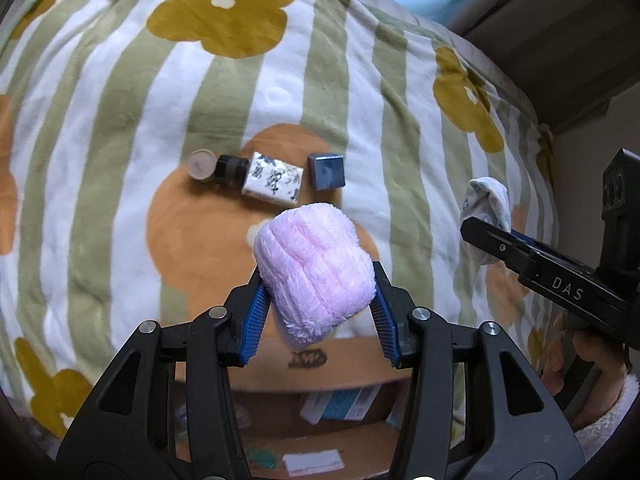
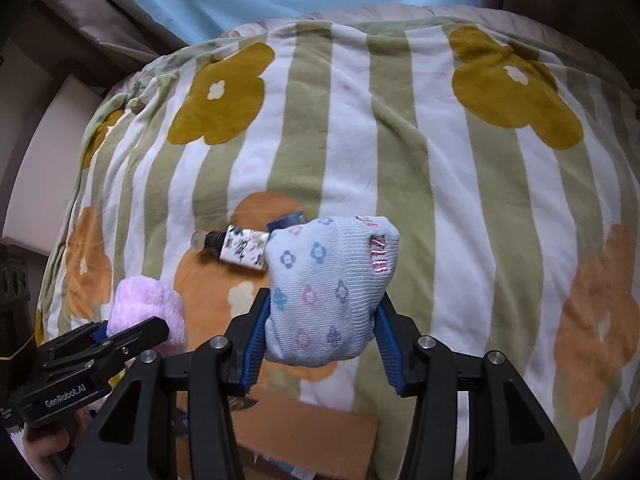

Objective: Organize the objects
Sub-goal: 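Lift the pink towel with left tool while right tool carries the sock over the box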

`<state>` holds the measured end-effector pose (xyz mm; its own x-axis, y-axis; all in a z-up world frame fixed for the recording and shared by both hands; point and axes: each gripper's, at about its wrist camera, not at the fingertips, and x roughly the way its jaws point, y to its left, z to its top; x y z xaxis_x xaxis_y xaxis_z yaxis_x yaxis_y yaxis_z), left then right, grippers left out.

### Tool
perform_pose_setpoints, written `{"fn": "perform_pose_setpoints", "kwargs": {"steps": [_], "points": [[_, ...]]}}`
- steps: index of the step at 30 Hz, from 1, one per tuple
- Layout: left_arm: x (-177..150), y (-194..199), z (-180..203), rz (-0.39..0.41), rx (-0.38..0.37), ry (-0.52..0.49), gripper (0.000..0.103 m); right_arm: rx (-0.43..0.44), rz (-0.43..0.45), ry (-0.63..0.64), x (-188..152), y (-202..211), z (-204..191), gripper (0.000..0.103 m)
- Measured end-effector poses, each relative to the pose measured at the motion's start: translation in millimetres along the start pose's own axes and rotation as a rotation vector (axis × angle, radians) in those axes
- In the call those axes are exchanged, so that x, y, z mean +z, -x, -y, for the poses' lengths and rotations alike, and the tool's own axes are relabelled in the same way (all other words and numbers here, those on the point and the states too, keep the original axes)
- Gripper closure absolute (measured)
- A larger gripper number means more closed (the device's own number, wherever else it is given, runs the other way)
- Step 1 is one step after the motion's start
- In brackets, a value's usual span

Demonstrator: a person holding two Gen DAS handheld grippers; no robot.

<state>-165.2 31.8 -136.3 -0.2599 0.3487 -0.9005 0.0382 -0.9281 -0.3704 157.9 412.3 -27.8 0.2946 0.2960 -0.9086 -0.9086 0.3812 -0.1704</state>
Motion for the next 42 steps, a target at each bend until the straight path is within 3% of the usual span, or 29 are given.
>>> {"fn": "perform_pose_setpoints", "kwargs": {"steps": [13,25,42], "points": [[-61,42,-12,0.012,0.015,-0.058,0.06,-0.046,-0.012,-0.018,-66,30,-37,0.058],[-117,55,-16,0.005,0.012,-0.058,0.06,-0.046,-0.031,-0.042,-124,39,-56,0.058],[-182,33,-33,-0.08,0.033,-0.028,0.06,-0.033,-0.122,-0.113,-191,18,-63,0.058]]}}
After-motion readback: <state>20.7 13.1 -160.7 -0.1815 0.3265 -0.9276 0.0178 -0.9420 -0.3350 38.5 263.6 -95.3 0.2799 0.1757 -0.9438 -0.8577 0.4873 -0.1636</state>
